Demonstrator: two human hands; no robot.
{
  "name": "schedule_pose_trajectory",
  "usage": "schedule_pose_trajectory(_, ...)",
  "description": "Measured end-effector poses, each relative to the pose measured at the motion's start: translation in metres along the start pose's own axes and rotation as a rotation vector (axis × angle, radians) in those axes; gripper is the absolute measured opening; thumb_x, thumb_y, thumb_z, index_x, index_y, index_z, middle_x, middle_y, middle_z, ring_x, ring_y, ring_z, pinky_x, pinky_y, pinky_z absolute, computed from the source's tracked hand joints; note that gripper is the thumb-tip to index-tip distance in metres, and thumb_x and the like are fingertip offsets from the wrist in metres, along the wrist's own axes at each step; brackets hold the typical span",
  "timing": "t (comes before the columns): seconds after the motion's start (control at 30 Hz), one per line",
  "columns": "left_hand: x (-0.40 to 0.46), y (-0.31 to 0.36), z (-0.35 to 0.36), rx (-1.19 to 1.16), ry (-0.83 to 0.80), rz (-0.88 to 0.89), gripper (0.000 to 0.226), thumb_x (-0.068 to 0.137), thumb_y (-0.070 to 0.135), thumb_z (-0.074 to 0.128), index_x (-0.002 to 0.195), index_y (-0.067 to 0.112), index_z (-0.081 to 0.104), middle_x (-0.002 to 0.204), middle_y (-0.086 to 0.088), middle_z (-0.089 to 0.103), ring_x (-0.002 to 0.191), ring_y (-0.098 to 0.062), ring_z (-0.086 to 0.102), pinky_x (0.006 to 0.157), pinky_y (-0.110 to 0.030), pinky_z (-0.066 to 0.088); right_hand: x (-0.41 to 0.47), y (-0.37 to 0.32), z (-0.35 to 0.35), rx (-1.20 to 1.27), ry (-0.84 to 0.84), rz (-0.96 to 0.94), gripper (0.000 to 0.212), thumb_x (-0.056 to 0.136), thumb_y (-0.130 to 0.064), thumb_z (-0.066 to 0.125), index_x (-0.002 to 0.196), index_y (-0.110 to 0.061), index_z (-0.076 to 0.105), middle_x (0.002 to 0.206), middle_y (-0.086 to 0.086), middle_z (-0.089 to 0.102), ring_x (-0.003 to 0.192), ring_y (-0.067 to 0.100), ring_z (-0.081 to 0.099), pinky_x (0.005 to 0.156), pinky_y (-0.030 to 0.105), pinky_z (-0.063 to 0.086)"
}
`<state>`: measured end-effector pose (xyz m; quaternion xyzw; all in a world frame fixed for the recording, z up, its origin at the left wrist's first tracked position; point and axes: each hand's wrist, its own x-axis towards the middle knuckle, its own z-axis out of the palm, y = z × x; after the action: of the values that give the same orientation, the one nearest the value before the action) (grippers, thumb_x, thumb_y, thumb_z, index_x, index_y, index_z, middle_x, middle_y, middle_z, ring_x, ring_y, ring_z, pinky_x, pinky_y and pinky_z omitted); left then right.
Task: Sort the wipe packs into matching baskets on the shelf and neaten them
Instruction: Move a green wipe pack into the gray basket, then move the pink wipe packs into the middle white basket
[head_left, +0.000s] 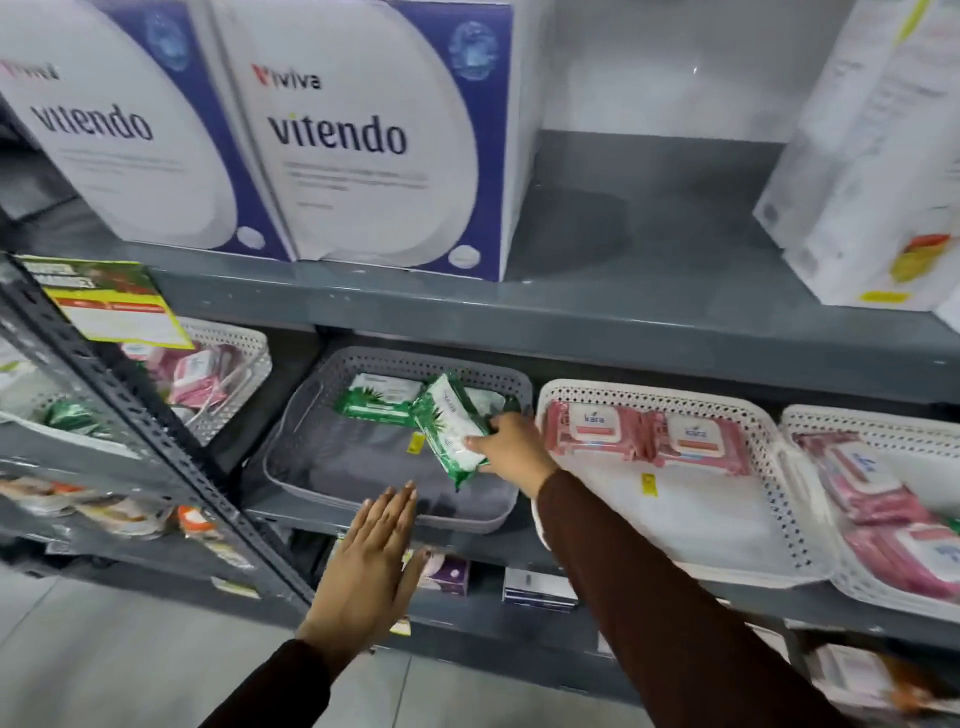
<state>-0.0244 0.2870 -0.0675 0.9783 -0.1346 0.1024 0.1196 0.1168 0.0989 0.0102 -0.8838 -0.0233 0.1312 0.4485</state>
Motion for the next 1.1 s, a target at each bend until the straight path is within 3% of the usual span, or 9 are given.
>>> schedule_pose_trajectory(0.1,-0.002,-0.002,0.002,-0.033,0.011,0.015,0.063,0.100,0.045,0.035,0.150,0.008,0.028,0.158,-0.005,0.026,0.146,-0.019,0.018,0.118,-0.040,0.014,0.008,0.002,0.032,-0.310,0.096,-0.023,0.053,0.093,-0.008,0.057,0.140,0.006,0.036,0.126,0.029,0.059,0.111,0.042,0.062,0.085,0.039,0.052)
schedule_pose_trajectory(0.2,0.002,0.003,0.003,-0.067,0.001,0.027,0.062,0.100,0.046,0.034,0.149,0.007,0.030,0.157,-0.007,0.029,0.145,-0.026,0.024,0.117,-0.043,0.018,0.006,0.001,0.047,-0.519,0.110,-0.041,0.040,0.092,-0.002,0.048,0.132,0.003,0.047,0.119,0.028,0.064,0.107,0.042,0.065,0.082,0.042,0.054)
schedule_pose_trajectory(0.3,0.006,0.015,0.004,-0.074,-0.005,0.095,0.063,0.101,0.048,0.029,0.148,0.007,0.032,0.156,-0.007,0.032,0.145,-0.026,0.025,0.115,-0.044,0.020,-0.002,-0.005,0.036,-0.430,0.113,-0.043,0.026,0.093,-0.012,0.052,0.112,0.003,0.062,0.111,0.027,0.068,0.104,0.040,0.066,0.083,0.039,0.054)
schedule_pose_trajectory(0.5,0.026,0.068,0.015,-0.112,-0.023,0.205,0.065,0.101,0.051,0.027,0.150,0.009,0.028,0.157,-0.005,0.026,0.147,-0.020,0.017,0.118,-0.038,0.012,-0.043,0.034,-0.045,0.083,0.416,-0.199,0.009,0.088,-0.005,0.059,0.095,-0.006,0.064,0.085,0.011,0.071,0.078,0.024,0.067,0.075,0.031,0.053)
schedule_pose_trajectory(0.67,0.049,0.134,0.032,-0.174,-0.037,0.352,0.062,0.100,0.050,0.031,0.150,0.012,0.029,0.157,0.000,0.025,0.146,-0.019,0.018,0.118,-0.032,0.010,-0.087,0.107,-0.140,0.071,0.764,-0.158,0.007,0.087,-0.003,0.061,0.087,-0.009,0.066,0.079,0.003,0.068,0.072,0.017,0.061,0.064,0.015,0.046)
schedule_pose_trajectory(0.77,0.060,0.176,0.044,-0.199,-0.056,0.425,0.061,0.101,0.050,0.030,0.149,0.012,0.033,0.156,0.000,0.031,0.146,-0.019,0.020,0.117,-0.034,0.014,-0.111,0.174,-0.202,-0.021,0.877,0.035,0.013,0.086,-0.004,0.059,0.094,-0.009,0.068,0.093,0.010,0.073,0.082,0.024,0.065,0.074,0.026,0.050)
schedule_pose_trajectory(0.93,0.070,0.231,0.061,-0.170,-0.057,0.479,0.062,0.101,0.050,0.029,0.148,0.010,0.035,0.156,-0.002,0.031,0.147,-0.020,0.015,0.117,-0.037,0.013,-0.136,0.262,-0.280,-0.343,0.653,0.569,0.056,0.073,-0.043,0.066,0.116,-0.008,0.060,0.112,0.017,0.068,0.103,0.034,0.064,0.090,0.041,0.054)
schedule_pose_trajectory(1.03,0.076,0.257,0.070,-0.151,-0.061,0.475,0.062,0.101,0.050,0.029,0.148,0.010,0.033,0.156,-0.002,0.030,0.147,-0.021,0.015,0.116,-0.039,0.014,-0.138,0.292,-0.302,-0.306,0.462,0.631,0.068,0.063,-0.036,0.078,0.121,-0.009,0.055,0.114,0.013,0.068,0.102,0.032,0.065,0.091,0.040,0.055)
schedule_pose_trajectory(1.1,0.078,0.270,0.075,-0.141,-0.055,0.462,0.061,0.101,0.049,0.031,0.148,0.010,0.034,0.156,-0.002,0.030,0.147,-0.021,0.016,0.116,-0.040,0.015,-0.142,0.294,-0.310,-0.288,0.428,0.605,0.052,0.059,-0.028,0.086,0.104,-0.012,0.066,0.100,0.007,0.072,0.089,0.026,0.068,0.085,0.035,0.056)
